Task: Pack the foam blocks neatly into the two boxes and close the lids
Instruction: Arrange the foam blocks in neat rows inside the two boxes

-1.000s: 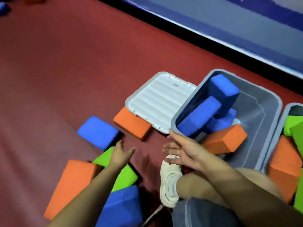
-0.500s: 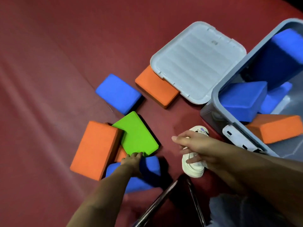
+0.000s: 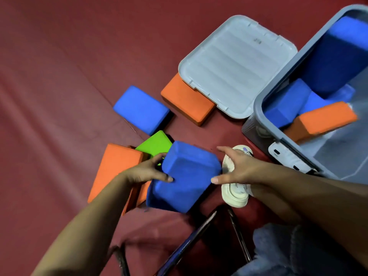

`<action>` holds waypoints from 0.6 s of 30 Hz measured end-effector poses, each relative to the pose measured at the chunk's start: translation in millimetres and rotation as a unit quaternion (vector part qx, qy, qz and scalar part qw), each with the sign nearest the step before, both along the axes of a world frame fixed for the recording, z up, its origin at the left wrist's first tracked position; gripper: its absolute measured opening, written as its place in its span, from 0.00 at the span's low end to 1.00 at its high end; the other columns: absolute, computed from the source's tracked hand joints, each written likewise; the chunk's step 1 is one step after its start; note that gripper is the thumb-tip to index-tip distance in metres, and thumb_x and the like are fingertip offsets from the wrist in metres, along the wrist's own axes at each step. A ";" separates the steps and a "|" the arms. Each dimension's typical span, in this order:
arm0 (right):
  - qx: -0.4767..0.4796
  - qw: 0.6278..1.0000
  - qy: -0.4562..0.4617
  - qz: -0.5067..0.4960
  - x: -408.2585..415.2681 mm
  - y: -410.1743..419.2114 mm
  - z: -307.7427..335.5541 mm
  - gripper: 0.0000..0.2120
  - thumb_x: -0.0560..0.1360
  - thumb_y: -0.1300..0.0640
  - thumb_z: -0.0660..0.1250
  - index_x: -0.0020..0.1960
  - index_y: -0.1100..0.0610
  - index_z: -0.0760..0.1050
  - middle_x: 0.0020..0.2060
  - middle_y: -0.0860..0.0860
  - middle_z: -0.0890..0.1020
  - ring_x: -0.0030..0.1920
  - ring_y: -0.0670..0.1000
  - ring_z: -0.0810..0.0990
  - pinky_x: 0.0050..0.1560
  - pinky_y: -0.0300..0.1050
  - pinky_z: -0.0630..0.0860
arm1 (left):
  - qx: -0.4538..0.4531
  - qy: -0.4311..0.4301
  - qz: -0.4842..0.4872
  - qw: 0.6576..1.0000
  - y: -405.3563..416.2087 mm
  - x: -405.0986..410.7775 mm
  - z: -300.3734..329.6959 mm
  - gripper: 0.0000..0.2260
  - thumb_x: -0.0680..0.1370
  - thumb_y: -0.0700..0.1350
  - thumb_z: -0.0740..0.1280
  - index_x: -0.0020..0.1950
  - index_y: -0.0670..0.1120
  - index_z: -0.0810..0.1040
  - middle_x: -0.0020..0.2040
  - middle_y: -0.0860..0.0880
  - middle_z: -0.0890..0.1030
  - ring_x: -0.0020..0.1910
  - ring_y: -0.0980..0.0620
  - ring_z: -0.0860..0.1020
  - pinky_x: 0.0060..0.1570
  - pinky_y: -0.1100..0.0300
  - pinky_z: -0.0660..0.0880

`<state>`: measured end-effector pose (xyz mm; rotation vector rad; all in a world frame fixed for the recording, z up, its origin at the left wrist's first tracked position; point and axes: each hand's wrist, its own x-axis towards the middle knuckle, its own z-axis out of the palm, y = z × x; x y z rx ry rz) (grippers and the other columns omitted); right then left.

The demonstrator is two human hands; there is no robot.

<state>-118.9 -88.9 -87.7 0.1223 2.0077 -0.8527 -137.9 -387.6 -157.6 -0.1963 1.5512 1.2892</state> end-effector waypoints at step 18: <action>0.061 0.973 0.146 -0.170 -5.0 -12.7 7.9 0.37 0.65 0.48 0.76 0.69 0.54 0.64 0.63 0.56 0.66 0.64 0.53 0.69 0.61 0.43 0.66 | -0.412 0.155 0.307 0.844 -82.0 16.0 -33.4 0.35 0.74 0.51 0.72 0.75 0.44 0.60 0.75 0.41 0.62 0.73 0.44 0.63 0.68 0.52 0.63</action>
